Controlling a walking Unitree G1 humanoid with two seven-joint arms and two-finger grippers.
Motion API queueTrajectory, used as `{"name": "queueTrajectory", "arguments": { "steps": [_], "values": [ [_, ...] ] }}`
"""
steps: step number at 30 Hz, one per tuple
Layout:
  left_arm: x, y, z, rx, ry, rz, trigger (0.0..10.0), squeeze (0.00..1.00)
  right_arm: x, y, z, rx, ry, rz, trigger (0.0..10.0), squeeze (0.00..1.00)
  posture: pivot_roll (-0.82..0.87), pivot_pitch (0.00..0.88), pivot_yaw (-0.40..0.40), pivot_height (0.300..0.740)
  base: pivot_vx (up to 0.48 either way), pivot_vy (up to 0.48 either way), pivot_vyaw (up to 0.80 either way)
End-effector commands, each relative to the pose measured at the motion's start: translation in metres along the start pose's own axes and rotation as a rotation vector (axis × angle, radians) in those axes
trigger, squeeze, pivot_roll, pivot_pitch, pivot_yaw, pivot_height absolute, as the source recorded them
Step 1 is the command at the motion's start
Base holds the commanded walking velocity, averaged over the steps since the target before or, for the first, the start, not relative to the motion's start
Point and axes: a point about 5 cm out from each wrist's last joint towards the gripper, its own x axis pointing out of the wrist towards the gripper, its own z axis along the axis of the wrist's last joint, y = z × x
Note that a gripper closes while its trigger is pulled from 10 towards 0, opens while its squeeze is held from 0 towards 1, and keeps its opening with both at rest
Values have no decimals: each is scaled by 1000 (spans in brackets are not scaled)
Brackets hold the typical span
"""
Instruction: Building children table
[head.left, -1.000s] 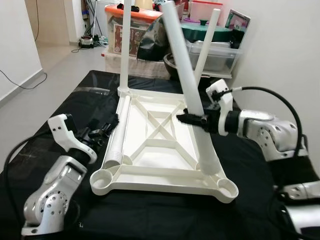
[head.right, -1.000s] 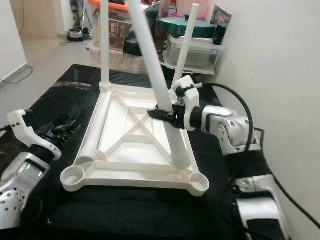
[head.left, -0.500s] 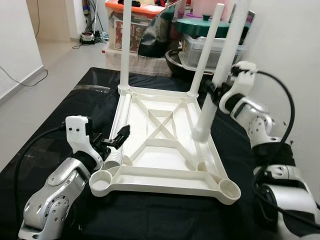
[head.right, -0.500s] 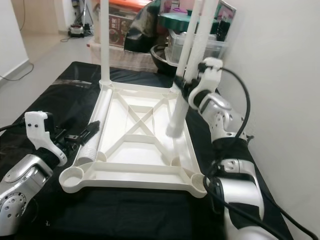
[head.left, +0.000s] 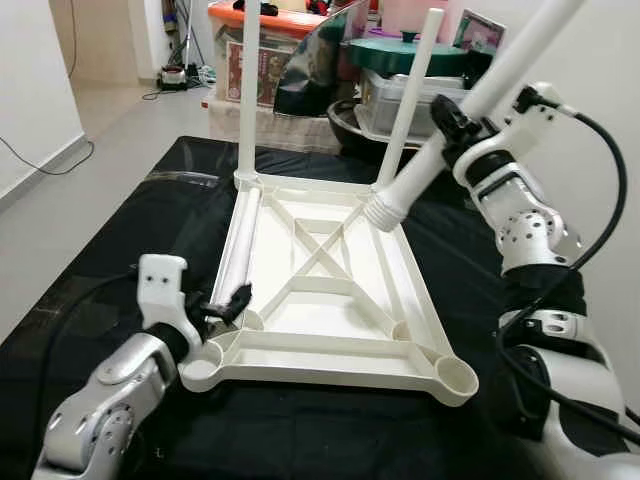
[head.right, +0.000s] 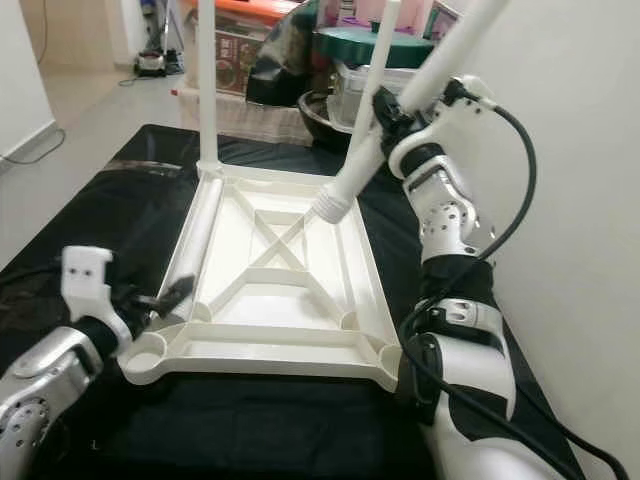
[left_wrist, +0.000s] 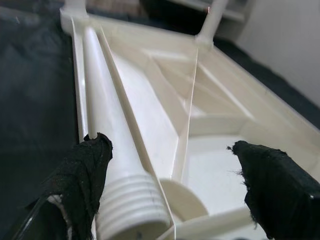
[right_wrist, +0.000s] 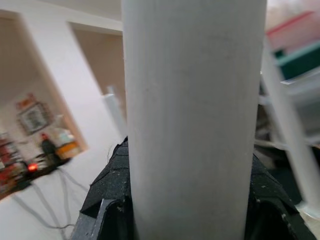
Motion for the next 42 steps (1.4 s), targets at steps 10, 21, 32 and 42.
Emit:
{"name": "queueTrajectory", "arguments": {
  "steps": [10, 21, 32, 42],
  "values": [
    [-2, -15, 5, -1, -10, -161, 10000, 0, -5, 11, -10, -17, -4, 126, 0, 0, 117, 0, -134, 740, 0, 0, 0],
    [-16, -32, 9, -44, -28, -410, 10000, 0, -17, 37, -28, 28, 83, 421, 0, 0, 116, 0, -135, 740, 0, 0, 0],
    [-28, -42, 12, -44, -29, -566, 10000, 0, -53, 88, -45, 203, 258, 1067, 0, 0, 128, 0, -137, 740, 0, 0, 0],
    [-37, -50, 7, -48, -1, -657, 10000, 0, -55, 98, -42, 259, 292, 1193, 0, 0, 140, 0, -151, 740, 0, 0, 0]
  ]
}}
